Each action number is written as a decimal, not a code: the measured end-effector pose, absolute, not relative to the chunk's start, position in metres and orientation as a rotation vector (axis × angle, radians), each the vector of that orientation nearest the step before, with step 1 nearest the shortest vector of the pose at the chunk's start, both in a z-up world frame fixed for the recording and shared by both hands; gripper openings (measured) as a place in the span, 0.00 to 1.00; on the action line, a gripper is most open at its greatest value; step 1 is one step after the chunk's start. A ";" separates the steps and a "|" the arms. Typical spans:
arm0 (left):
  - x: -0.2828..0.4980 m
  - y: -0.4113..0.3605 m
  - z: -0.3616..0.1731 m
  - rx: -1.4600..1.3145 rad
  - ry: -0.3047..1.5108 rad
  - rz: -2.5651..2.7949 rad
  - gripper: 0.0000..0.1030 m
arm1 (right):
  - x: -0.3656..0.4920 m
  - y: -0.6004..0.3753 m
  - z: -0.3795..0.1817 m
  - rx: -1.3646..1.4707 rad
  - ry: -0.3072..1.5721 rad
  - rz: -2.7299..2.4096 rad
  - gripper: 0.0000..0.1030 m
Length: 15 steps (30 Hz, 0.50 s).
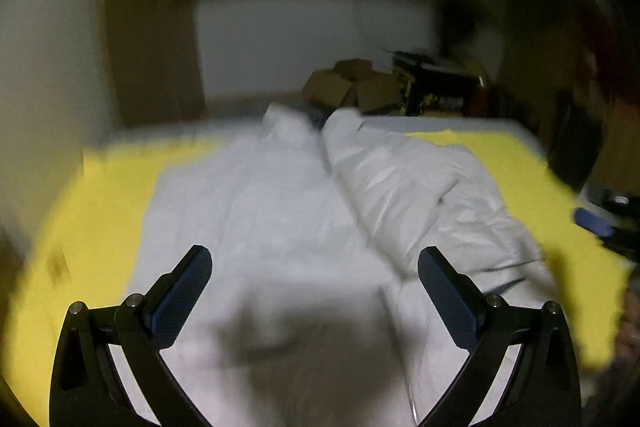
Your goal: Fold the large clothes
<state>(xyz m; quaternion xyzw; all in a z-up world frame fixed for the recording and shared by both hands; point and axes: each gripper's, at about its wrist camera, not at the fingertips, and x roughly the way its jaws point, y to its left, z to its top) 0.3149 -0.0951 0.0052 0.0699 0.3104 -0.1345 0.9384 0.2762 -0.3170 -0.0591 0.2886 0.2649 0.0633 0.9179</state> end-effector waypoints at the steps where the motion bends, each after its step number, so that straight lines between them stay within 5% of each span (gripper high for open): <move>1: 0.324 -0.131 0.007 0.239 0.622 -0.288 1.00 | 0.268 -0.323 -0.064 0.619 0.544 0.137 0.77; 7: 0.381 -0.268 -0.041 0.655 0.704 -0.271 1.00 | 0.207 -0.357 -0.069 0.623 0.495 0.103 0.77; 15: 0.408 -0.305 -0.074 0.744 0.777 -0.271 0.99 | 0.168 -0.402 -0.069 0.621 0.452 0.051 0.77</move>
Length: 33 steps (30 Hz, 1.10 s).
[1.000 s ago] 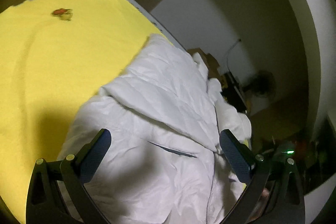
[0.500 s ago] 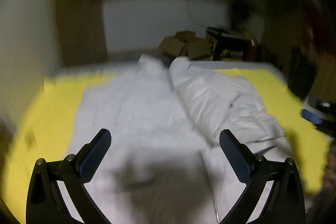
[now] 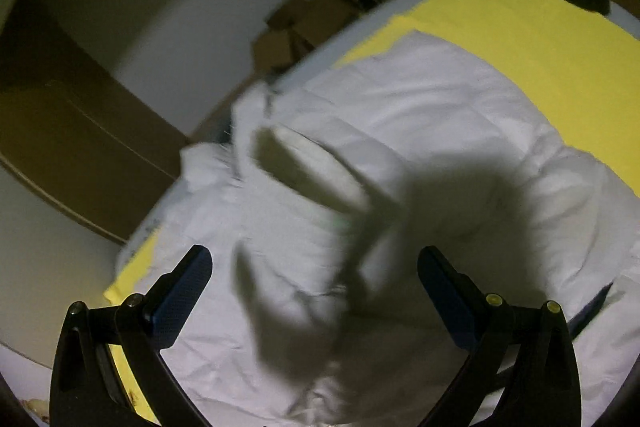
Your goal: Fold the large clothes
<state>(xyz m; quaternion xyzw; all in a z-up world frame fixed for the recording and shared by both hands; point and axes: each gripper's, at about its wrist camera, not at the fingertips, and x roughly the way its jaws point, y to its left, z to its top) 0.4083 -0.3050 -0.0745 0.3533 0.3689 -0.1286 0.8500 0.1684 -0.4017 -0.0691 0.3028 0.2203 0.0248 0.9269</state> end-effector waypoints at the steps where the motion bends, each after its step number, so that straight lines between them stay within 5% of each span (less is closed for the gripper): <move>1: 0.410 -0.308 -0.078 0.758 0.778 -0.269 0.99 | 0.170 -0.406 -0.072 0.632 0.453 0.047 0.77; 2: 0.412 -0.309 -0.081 0.767 0.767 -0.268 0.91 | 0.172 -0.408 -0.075 0.646 0.457 0.047 0.77; 3: 0.416 -0.310 -0.081 0.766 0.756 -0.254 0.67 | 0.175 -0.411 -0.078 0.666 0.463 0.052 0.77; 5: 0.425 -0.296 -0.082 0.754 0.741 -0.194 0.35 | 0.178 -0.412 -0.082 0.700 0.468 0.070 0.77; 8: 0.434 -0.264 -0.071 0.636 0.747 -0.204 0.15 | 0.180 -0.408 -0.088 0.701 0.479 0.080 0.77; 12: 0.430 -0.207 -0.043 0.327 0.700 -0.253 0.11 | 0.181 -0.405 -0.092 0.693 0.492 0.084 0.77; 16: 0.426 -0.112 -0.037 -0.205 0.654 -0.285 0.11 | 0.181 -0.404 -0.090 0.691 0.485 0.083 0.77; 23: 0.424 -0.015 -0.121 -0.765 0.746 -0.247 0.16 | 0.194 -0.379 -0.085 0.655 0.513 0.124 0.77; 26: 0.420 0.003 -0.133 -0.832 0.759 -0.257 0.37 | 0.197 -0.366 -0.082 0.620 0.530 0.139 0.77; 28: 0.407 0.015 -0.117 -0.778 0.704 -0.222 0.68 | 0.198 -0.359 -0.079 0.595 0.540 0.141 0.77; 29: 0.402 0.019 -0.110 -0.751 0.686 -0.212 0.94 | 0.197 -0.357 -0.078 0.590 0.544 0.140 0.77; 33: 0.378 0.046 -0.071 -0.554 0.720 -0.183 1.00 | 0.195 -0.354 -0.077 0.573 0.572 0.112 0.77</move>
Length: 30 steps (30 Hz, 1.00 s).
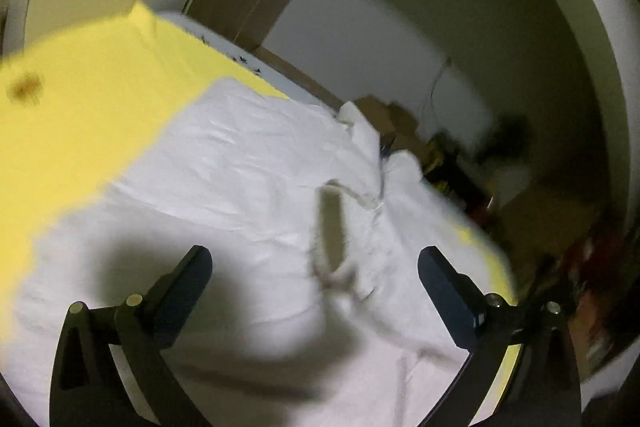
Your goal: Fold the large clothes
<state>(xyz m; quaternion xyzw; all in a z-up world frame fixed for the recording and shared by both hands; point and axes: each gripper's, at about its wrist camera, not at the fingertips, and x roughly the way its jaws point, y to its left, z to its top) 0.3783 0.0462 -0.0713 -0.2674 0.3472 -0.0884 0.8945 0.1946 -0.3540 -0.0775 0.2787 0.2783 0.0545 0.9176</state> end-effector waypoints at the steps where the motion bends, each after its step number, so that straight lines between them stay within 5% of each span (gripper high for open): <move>1: 0.372 0.058 -0.065 -0.503 0.755 -0.201 1.00 | 0.194 -0.353 -0.078 0.565 0.584 0.102 0.77; 6: 0.304 0.133 -0.064 -0.453 0.889 -0.341 1.00 | 0.184 -0.359 -0.092 0.542 0.705 0.123 0.77; 14: 0.201 0.243 -0.125 -0.817 1.041 -0.313 1.00 | 0.160 -0.375 -0.140 0.687 0.902 0.160 0.77; 30: 0.210 0.174 -0.160 -0.829 1.200 -0.566 1.00 | 0.128 -0.361 -0.151 0.698 0.911 0.112 0.77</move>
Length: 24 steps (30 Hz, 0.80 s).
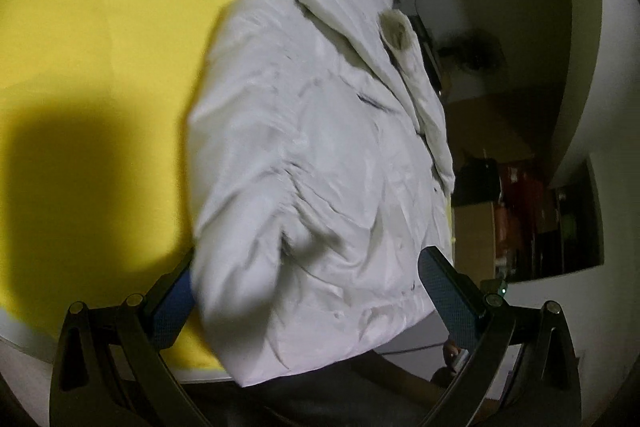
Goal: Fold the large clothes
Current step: 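Grasp the jacket hem with both grippers and lift it toward the collar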
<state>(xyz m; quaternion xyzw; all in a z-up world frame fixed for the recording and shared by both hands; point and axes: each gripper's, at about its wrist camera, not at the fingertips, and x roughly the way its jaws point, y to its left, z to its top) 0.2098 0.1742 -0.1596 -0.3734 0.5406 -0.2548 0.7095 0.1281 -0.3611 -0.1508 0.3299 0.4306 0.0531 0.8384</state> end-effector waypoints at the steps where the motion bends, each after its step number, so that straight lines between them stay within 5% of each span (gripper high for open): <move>1: 0.209 0.173 -0.160 -0.837 1.188 -0.568 1.00 | 0.126 -0.365 -0.152 0.707 0.910 0.100 0.77; 24: 0.204 0.189 -0.166 -1.028 1.139 -0.628 1.00 | 0.141 -0.356 -0.177 0.833 0.955 0.238 0.77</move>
